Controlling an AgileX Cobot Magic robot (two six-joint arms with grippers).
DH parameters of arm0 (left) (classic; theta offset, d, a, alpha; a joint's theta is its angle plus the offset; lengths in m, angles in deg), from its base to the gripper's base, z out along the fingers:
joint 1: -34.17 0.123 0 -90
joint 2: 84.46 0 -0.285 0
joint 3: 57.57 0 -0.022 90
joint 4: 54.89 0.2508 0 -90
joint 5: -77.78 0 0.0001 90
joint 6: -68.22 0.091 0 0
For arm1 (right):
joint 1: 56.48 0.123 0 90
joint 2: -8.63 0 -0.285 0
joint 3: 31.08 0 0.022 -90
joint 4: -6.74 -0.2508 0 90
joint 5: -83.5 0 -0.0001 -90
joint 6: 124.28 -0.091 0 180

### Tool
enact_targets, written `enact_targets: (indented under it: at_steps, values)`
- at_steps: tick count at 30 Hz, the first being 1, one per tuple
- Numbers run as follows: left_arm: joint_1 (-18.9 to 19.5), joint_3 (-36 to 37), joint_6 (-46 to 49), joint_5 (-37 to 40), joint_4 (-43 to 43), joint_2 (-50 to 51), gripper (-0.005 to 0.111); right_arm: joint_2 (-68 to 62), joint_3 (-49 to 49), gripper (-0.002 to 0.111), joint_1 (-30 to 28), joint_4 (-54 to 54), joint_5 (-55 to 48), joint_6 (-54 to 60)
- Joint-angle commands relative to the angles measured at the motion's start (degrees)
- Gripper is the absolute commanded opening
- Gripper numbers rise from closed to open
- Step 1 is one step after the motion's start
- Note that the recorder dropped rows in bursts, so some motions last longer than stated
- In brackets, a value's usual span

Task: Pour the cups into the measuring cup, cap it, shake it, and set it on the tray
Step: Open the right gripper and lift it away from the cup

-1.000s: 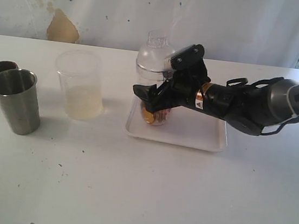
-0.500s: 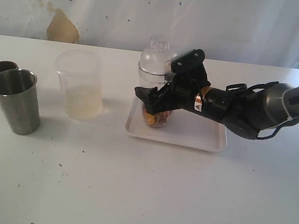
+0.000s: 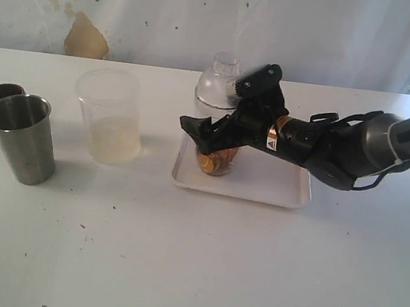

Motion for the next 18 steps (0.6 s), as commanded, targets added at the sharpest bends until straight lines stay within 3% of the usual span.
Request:
enact_targets:
  at_steps: [1, 18]
  values:
    - [0.0, 0.2, -0.1, -0.3, 0.2, -0.2, 0.0, 2.3, 0.0, 0.105, -0.5, 0.0, 1.0, 0.2]
    - [0.0, 0.2, -0.1, -0.3, 0.2, -0.2, 0.0, 17.6, 0.0, 0.104, -0.5, -5.5, -1.1, 1.2]
